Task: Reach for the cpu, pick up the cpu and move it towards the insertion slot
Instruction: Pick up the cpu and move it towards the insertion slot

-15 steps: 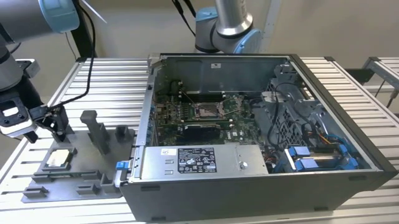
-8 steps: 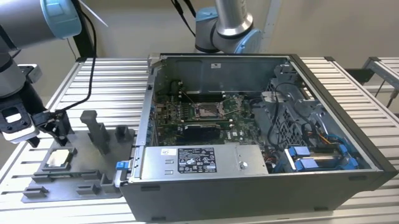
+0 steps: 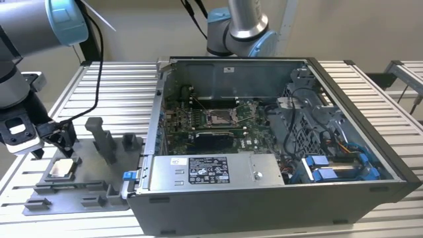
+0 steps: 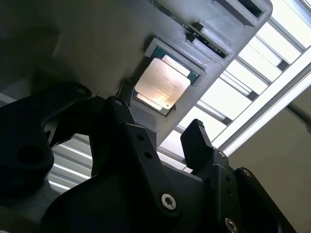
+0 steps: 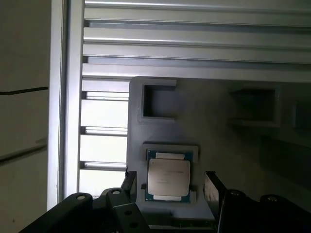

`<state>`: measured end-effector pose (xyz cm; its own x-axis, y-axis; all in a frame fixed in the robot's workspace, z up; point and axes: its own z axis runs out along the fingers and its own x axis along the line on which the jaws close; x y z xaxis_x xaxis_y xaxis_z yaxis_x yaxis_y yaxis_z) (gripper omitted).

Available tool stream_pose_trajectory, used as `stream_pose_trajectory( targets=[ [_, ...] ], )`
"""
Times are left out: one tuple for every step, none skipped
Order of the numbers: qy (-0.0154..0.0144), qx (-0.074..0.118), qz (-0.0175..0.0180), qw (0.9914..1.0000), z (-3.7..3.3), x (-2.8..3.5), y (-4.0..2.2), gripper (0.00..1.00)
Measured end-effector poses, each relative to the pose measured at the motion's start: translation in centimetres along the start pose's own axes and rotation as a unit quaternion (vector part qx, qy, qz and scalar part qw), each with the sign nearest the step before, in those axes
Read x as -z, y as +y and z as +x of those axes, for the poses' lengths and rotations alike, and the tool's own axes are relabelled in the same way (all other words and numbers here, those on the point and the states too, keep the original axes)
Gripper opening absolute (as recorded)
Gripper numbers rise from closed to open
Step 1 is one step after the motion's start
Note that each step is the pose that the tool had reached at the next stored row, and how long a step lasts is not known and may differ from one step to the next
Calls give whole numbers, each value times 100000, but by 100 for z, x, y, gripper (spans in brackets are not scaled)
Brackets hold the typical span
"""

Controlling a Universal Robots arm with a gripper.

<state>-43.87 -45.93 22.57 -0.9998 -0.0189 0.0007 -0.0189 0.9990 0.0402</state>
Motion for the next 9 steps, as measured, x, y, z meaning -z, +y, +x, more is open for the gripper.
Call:
stream_pose_trajectory(
  targets=[
    [-4,1,-4,100000,-1,-4,0,100],
    [2,2,-2,100000,-2,-4,0,100],
    [4,0,-1,100000,-2,-4,0,100],
    [3,2,-3,100000,-2,-4,0,100],
    [-2,2,-6,100000,-2,-5,0,100],
    [-5,2,-7,100000,-2,-5,0,100],
    [-6,1,-7,100000,-2,-5,0,100],
    [-4,4,-7,100000,-2,-5,0,100],
    [-7,2,-8,100000,-2,-7,0,100]
  ],
)
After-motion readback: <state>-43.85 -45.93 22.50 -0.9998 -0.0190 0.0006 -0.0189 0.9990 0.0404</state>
